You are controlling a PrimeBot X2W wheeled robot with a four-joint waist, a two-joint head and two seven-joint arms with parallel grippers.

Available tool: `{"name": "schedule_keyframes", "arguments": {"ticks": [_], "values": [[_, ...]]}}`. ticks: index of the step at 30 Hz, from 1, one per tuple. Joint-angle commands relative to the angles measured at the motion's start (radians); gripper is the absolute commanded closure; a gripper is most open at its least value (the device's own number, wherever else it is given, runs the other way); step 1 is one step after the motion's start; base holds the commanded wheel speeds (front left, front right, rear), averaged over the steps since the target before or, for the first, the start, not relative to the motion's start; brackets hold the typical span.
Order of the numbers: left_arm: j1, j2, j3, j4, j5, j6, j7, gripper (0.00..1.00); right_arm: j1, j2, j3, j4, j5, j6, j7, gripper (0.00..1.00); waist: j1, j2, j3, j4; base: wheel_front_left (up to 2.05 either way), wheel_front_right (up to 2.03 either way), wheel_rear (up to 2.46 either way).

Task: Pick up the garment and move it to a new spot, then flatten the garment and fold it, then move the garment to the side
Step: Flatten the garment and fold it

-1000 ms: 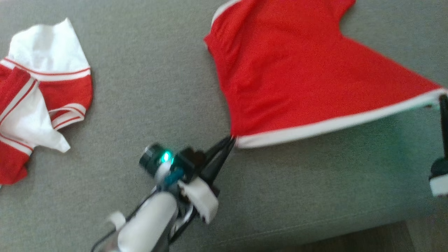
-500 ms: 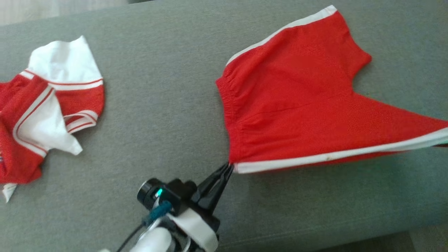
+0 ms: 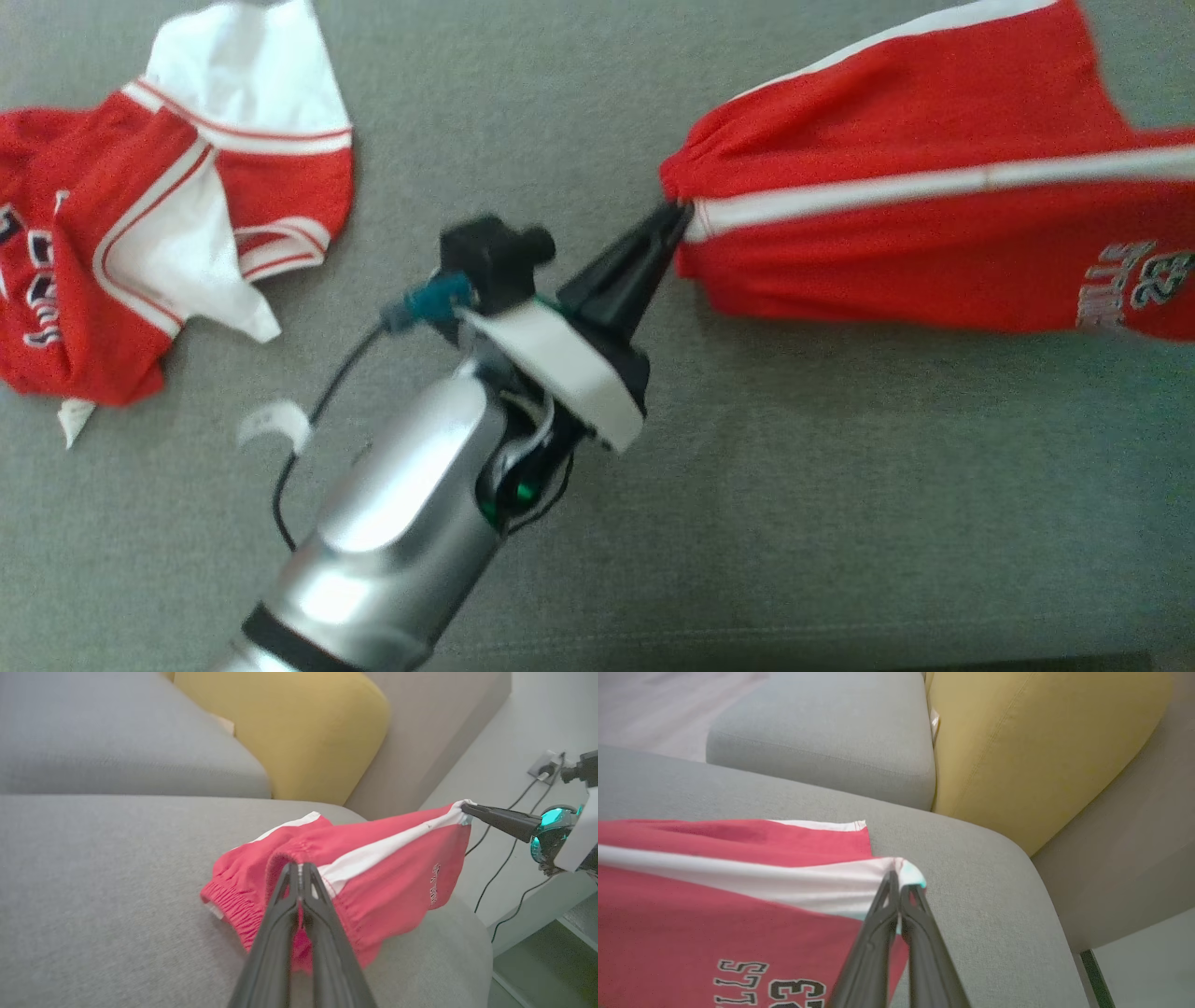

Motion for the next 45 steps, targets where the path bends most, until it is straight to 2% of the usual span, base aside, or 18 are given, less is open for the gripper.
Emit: {"name": "schedule_keyframes", "arguments": {"ticks": [1, 6, 12, 19, 24, 25, 26, 27, 28, 30, 32, 33, 35, 38, 39, 40, 45], "values": [[-0.046, 0.002, 0.017, -0.018, -0.033, 0.009, -0.002, 1.00, -0.032, -0.062, 0.013, -0.011, 0.004, 0.007, 0.009, 1.00, 0.0001, 0.0000, 0.047, 0.037, 0.00, 0.00, 0.00], [-0.174, 0.001, -0.051, 0.053, -0.172, 0.058, -0.013, 1.00, -0.207, -0.134, 0.127, 0.112, 0.035, 0.007, 0.037, 1.00, 0.0001, 0.0000, 0.104, 0.059, 0.00, 0.00, 0.00], [-0.312, 0.001, -0.144, 0.129, -0.285, 0.083, -0.051, 1.00, -0.408, -0.194, 0.296, 0.244, 0.053, 0.007, 0.038, 1.00, 0.0001, 0.0000, 0.159, 0.075, 0.00, 0.00, 0.00], [-0.446, 0.001, -0.241, 0.197, -0.358, 0.104, -0.103, 1.00, -0.619, -0.230, 0.451, 0.400, 0.062, 0.007, 0.018, 1.00, 0.0001, 0.0000, 0.207, 0.090, 0.00, 0.00, 0.00], [-0.499, 0.001, -0.307, 0.232, -0.402, 0.111, -0.120, 1.00, -0.718, -0.221, 0.542, 0.498, 0.084, 0.007, -0.022, 1.00, 0.0001, 0.0000, 0.225, 0.092, 0.00, 0.00, 0.00], [-0.506, 0.001, -0.317, 0.237, -0.409, 0.112, -0.123, 1.00, -0.734, -0.217, 0.560, 0.514, 0.093, 0.007, -0.040, 0.71, 0.0001, 0.0000, 0.226, 0.093, 0.00, 0.00, 0.00], [-0.512, 0.001, -0.326, 0.242, -0.414, 0.115, -0.126, 1.00, -0.748, -0.210, 0.576, 0.529, 0.102, 0.007, -0.060, 0.32, 0.0001, 0.0000, 0.226, 0.092, 0.00, 0.00, 0.00], [-0.515, 0.001, -0.335, 0.247, -0.418, 0.118, -0.128, 0.90, -0.759, -0.204, 0.589, 0.543, 0.107, 0.007, -0.080, 0.00, 0.0001, 0.0000, 0.224, 0.092, 0.00, 0.00, 0.00], [-0.517, 0.001, -0.342, 0.253, -0.421, 0.122, -0.131, 0.64, -0.767, -0.197, 0.601, 0.555, 0.110, 0.007, -0.105, 0.00, 0.0001, 0.0000, 0.221, 0.091, 0.00, 0.00, 0.00], [-0.515, 0.001, -0.349, 0.266, -0.420, 0.138, -0.134, 0.00, -0.773, -0.181, 0.618, 0.580, 0.125, 0.007, -0.153, 0.00, 0.0001, 0.0000, 0.207, 0.089, 0.00, 0.00, 0.00], [-0.506, 0.001, -0.344, 0.273, -0.408, 0.157, -0.136, 0.00, -0.767, -0.162, 0.625, 0.596, 0.150, 0.007, -0.208, 0.00, 0.0001, 0.0000, 0.188, 0.086, 0.00, 0.00, 0.00], [-0.484, 0.001, -0.308, 0.263, -0.376, 0.185, -0.137, 0.00, -0.745, -0.138, 0.623, 0.603, 0.185, 0.007, -0.257, 0.00, 0.0001, 0.0000, 0.166, 0.082, 0.00, 0.00, 0.00], [-0.447, 0.001, -0.269, 0.246, -0.313, 0.213, -0.137, 0.00, -0.706, -0.114, 0.621, 0.602, 0.226, 0.007, -0.288, 0.00, 0.0001, 0.0000, 0.144, 0.076, 0.00, 0.00, 0.00], [-0.374, 0.009, -0.197, 0.202, -0.185, 0.266, -0.137, 0.00, -0.637, -0.086, 0.615, 0.610, 0.286, 0.007, -0.305, 0.00, 0.0001, 0.0000, 0.115, 0.069, 0.00, 0.00, 0.00], [-0.374, 0.009, -0.197, 0.202, -0.185, 0.266, -0.137, 0.00, -0.637, -0.086, 0.615, 0.610, 0.286, 0.007, -0.305, 0.00, 0.0001, 0.0000, 0.115, 0.069, 0.00, 0.00, 0.00], [-0.344, 0.016, -0.171, 0.178, -0.138, 0.286, -0.138, 0.00, -0.618, -0.080, 0.611, 0.617, 0.301, 0.007, -0.306, 0.00, 0.0001, 0.0000, 0.108, 0.067, 0.00, 0.00, 0.00], [-0.162, 0.037, -0.049, 0.012, 0.080, 0.367, -0.138, 0.00, -0.569, -0.069, 0.555, 0.725, 0.322, 0.007, -0.289, 0.00, 0.0001, 0.0000, 0.085, 0.087, 0.00, 0.00, 0.00]]}}
